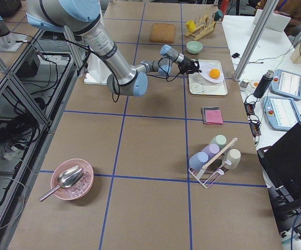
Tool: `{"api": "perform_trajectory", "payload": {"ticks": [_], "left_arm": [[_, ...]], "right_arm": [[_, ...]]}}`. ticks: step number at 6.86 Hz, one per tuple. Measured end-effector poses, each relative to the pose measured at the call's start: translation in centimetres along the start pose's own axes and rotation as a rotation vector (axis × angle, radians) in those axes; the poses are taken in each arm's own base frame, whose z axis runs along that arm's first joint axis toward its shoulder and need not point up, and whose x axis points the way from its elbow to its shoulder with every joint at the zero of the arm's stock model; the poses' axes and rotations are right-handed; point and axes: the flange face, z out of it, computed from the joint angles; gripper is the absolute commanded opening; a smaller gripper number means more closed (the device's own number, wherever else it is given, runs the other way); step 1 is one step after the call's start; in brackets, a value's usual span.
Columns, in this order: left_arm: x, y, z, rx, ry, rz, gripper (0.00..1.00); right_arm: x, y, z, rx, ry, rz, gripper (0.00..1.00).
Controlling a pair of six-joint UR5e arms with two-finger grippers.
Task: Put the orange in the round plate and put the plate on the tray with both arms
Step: 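Slide the plate with the right gripper onto the bear-print tray, then release the plate and retract the right arm away from the tray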
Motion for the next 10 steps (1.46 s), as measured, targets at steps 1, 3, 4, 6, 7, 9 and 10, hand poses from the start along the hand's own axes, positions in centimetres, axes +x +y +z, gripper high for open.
{"api": "perform_trajectory", "payload": {"ticks": [1, 3, 4, 6, 7, 9, 10], "left_arm": [[0.1, 0.0, -0.1, 0.002, -0.001, -0.002, 0.99], [-0.2, 0.3, 0.1, 0.001, -0.005, 0.0, 0.99], [-0.6, 0.7, 0.5, 0.001, -0.006, 0.0, 0.99], [-1.3, 1.5, 1.1, 0.003, -0.007, 0.0, 0.99], [-1.5, 1.8, 1.3, 0.01, -0.009, 0.007, 0.99], [-2.3, 3.2, 1.8, 0.007, -0.02, 0.007, 0.99], [-2.6, 3.6, 2.0, 0.004, -0.04, 0.005, 0.99]], "right_arm": [[-0.3, -0.2, -0.5, -0.033, 0.017, -0.048, 1.0], [-1.3, -3.9, -4.7, -0.168, 0.075, -0.262, 1.0], [-3.1, -6.7, -6.6, -0.221, 0.148, -0.409, 1.0], [-8.0, -14.9, -9.7, -0.31, 0.33, -0.695, 1.0], [-10.2, -20.5, -10.7, -0.362, 0.4, -0.831, 1.0], [-13.3, -35.4, -10.5, -0.485, 0.508, -1.085, 1.0], [-13.2, -44.1, -10.7, -0.547, 0.538, -1.218, 1.0]]}}
